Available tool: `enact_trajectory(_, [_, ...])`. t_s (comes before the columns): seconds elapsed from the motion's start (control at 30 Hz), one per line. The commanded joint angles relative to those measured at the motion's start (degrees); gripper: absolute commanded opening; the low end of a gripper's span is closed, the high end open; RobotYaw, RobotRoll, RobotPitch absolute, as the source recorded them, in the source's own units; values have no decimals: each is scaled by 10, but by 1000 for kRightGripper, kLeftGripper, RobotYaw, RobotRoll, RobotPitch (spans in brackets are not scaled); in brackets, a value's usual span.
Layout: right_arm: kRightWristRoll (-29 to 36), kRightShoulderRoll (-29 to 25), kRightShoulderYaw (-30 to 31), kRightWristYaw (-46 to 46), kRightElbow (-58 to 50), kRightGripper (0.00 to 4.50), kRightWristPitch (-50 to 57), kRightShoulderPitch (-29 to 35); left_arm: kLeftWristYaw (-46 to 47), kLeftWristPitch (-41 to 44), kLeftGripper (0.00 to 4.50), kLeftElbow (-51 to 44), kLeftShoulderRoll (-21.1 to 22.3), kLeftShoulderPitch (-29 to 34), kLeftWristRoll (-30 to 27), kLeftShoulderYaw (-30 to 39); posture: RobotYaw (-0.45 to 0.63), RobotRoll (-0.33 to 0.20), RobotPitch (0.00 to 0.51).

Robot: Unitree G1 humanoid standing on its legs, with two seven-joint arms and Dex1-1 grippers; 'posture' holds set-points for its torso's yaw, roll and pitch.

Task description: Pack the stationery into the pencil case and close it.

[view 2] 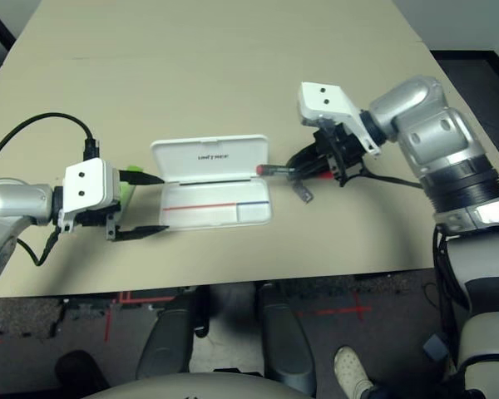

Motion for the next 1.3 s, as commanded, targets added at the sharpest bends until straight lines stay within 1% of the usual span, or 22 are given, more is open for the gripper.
enact_trajectory(0.03, [-10,30,8,-11,-6,522,10,-8,1,3,4500,-16,7,9,1,-2,93,0,225])
enact_trajectory(0.27, [-30,93,20,-53,-27,522,28,-6,9,8,4500,-25,6,15,2,-3,109,0,223])
enact_trajectory(0.5, [-46,145,28,-79,-6,522,16,-20,18,14,4500,-33,5,21,4,-3,126,0,221])
enact_trajectory(0.73, [-72,169,47,-85,9,522,-25,-11,27,16,4500,-39,5,25,3,-2,144,0,214])
enact_trajectory(1.0, [-93,182,47,-94,27,522,-74,-4,34,18,4500,-44,7,32,2,1,150,0,209])
enact_trajectory(1.07, [-96,187,43,-102,31,1250,-82,-4,34,17,4500,-43,7,31,3,1,149,0,208])
enact_trajectory(1.1, [-95,189,41,-103,32,1502,-84,-4,34,17,4500,-42,7,30,3,1,149,0,208])
enact_trajectory(1.17, [-91,192,37,-107,31,2174,-86,-2,34,16,4500,-41,7,30,4,1,146,0,206])
enact_trajectory(1.2, [-87,193,33,-107,27,2651,-87,-1,33,15,4500,-41,7,30,4,1,145,0,206])
enact_trajectory(1.27, [-77,193,26,-104,18,3324,-85,2,33,15,4500,-39,8,29,4,1,143,0,204])
enact_trajectory(1.3, [-73,191,23,-101,12,3734,-81,3,33,15,4500,-39,8,29,4,0,143,0,204])
